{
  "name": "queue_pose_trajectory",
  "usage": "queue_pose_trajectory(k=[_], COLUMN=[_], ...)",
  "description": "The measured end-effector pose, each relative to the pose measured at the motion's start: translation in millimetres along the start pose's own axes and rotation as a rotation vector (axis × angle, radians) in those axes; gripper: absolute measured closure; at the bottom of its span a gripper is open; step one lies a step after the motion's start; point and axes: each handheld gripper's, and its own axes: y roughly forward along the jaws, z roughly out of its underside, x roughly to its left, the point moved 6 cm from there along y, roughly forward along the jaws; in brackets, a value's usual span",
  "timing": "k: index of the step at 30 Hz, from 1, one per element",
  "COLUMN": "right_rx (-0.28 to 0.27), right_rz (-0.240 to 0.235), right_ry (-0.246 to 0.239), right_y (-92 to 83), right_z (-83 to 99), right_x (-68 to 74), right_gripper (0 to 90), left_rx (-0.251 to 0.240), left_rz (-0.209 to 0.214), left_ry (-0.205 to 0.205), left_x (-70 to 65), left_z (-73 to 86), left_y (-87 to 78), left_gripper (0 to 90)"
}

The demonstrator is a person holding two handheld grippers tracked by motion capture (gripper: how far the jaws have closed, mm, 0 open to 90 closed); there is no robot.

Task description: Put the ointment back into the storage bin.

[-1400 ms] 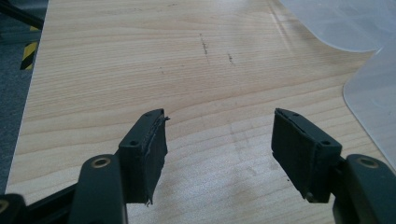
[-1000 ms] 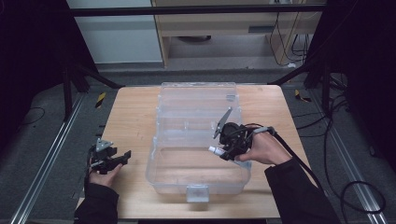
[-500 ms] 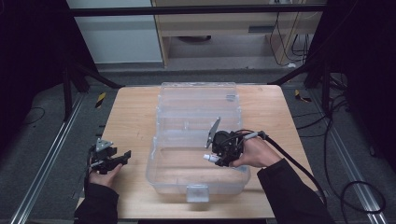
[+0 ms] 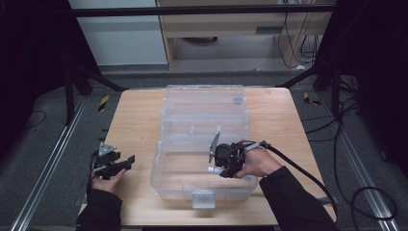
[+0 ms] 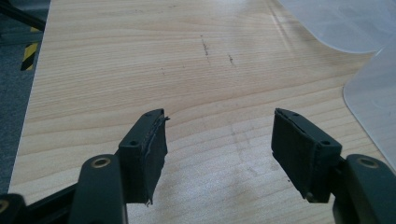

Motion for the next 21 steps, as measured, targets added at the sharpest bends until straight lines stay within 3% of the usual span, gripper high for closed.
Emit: queue_pose_trajectory(k=[21], right_rx=[0.083], right_rz=[-0.019], right_ry=[-0.04], right_y=[34.6], right_z=[7.5], right_x=[3.7], right_gripper=[69.8], left_rx=[0.0], left_rz=[0.0], left_ry=[0.0], left_x=[0.2], left_z=[0.1], left_y=[0.1], left_gripper=[35.2])
